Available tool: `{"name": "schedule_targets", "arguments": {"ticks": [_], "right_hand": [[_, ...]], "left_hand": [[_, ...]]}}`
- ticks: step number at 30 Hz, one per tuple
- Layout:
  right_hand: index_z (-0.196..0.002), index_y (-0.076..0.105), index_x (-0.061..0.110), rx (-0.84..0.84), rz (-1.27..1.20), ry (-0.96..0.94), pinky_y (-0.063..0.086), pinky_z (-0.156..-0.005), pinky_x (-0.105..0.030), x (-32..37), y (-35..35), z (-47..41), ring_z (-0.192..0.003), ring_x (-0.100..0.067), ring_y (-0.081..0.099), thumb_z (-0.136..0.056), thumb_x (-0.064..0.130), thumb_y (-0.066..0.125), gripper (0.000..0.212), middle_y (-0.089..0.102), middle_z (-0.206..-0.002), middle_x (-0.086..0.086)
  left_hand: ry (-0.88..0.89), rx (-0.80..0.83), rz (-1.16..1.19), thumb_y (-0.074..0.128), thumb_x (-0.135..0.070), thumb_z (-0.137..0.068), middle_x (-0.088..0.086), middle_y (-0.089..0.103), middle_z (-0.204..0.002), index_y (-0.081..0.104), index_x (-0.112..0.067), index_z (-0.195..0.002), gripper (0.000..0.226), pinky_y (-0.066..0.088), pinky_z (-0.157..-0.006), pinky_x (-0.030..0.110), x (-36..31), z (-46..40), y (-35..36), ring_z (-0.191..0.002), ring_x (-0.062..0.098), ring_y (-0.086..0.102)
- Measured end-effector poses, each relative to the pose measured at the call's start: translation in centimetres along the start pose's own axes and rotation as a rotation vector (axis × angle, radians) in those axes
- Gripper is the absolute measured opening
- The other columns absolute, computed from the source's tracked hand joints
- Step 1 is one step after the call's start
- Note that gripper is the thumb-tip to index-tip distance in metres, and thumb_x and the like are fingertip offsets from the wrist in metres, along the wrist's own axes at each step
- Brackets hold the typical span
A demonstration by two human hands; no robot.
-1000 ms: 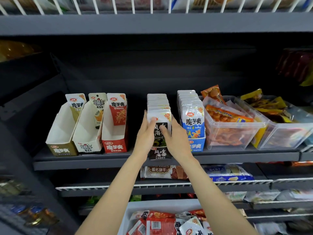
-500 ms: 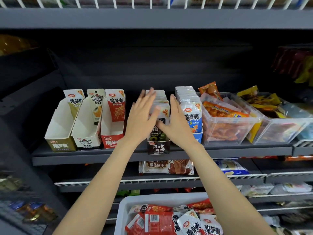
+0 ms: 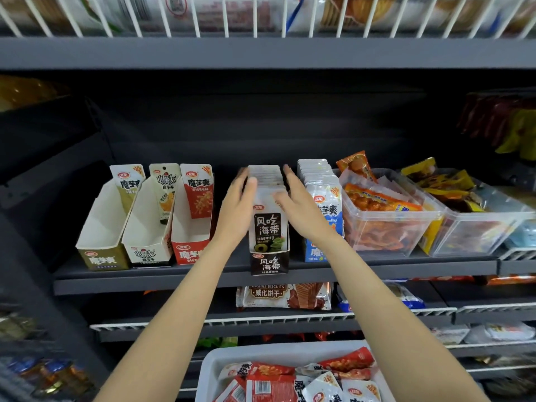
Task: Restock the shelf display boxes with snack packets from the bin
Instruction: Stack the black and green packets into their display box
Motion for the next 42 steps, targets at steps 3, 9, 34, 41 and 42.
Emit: {"name": "schedule_targets", "arguments": {"ticks": [3, 9, 34, 41, 42], "right_hand": [[-0.152, 0.005, 0.019, -0.015, -0.081, 0.087, 0.007, -0.118, -0.031, -0.1, 0.2, -1.8, -0.146, -0.010, 0.002, -0.099, 0.026, 0.039, 0.063, 0.002, -0.160, 0.002], [-0.151, 0.013, 0.016, 0.015, -0.142, 0.161, 0.013, -0.119, -0.037, -1.1, 2.0, -3.7, -0.146, -0.016, 0.008, -0.092, 0.031, 0.045, 0.069, 0.013, -0.159, -0.005], [-0.150, 0.023, 0.027, 0.010, -0.118, 0.235, 0.028, -0.101, -0.024, -3.3, 1.9, -7.1, -0.133, -0.022, 0.034, -0.099, 0.029, 0.036, 0.052, 0.018, -0.147, -0.004], [-0.149, 0.025, 0.021, -0.114, 0.055, 0.112, 0.016, -0.113, -0.029, -2.2, 1.5, -6.4, -0.144, -0.021, 0.017, -0.103, 0.030, 0.031, 0.047, 0.016, -0.156, -0.007], [-0.149, 0.025, 0.020, -0.166, 0.007, 0.100, 0.015, -0.114, -0.029, -2.0, 1.2, -6.0, -0.144, -0.019, 0.018, -0.103, 0.030, 0.031, 0.048, 0.019, -0.156, -0.006]], "left_hand": [[-0.158, 0.007, 0.261, 0.031, -0.035, -0.102, -0.007, 0.027, -0.153, 0.024, -0.027, -0.149, 0.048, 0.022, -0.102, 0.018, 0.4, -1.6, 0.2, -0.134, 0.003, 0.027], [-0.228, 0.036, 0.337, 0.041, -0.019, -0.099, -0.001, 0.045, -0.140, 0.027, -0.027, -0.148, 0.051, 0.042, -0.099, 0.025, 2.1, -3.4, 1.9, -0.120, 0.013, 0.051], [-0.193, 0.068, 0.013, 0.030, -0.021, -0.102, 0.009, 0.020, -0.151, 0.029, -0.034, -0.146, 0.046, 0.026, -0.114, 0.040, 4.0, -7.2, 2.3, -0.139, 0.026, 0.028], [-0.112, 0.010, -0.056, 0.035, -0.035, -0.102, -0.004, 0.010, -0.159, 0.025, -0.034, -0.147, 0.047, 0.026, -0.106, 0.026, 2.2, -6.0, 1.0, -0.144, 0.017, 0.016], [-0.106, -0.026, -0.002, 0.034, -0.037, -0.102, -0.004, 0.015, -0.158, 0.026, -0.035, -0.147, 0.046, 0.021, -0.107, 0.026, 1.9, -5.5, 0.6, -0.144, 0.016, 0.017]]}}
Point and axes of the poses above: each hand's wrist, its own z-axis away from the middle knuckle, its own y-axis out of the palm, x = y × z, the point moved 4 cm from there along -z, towards the middle knuckle
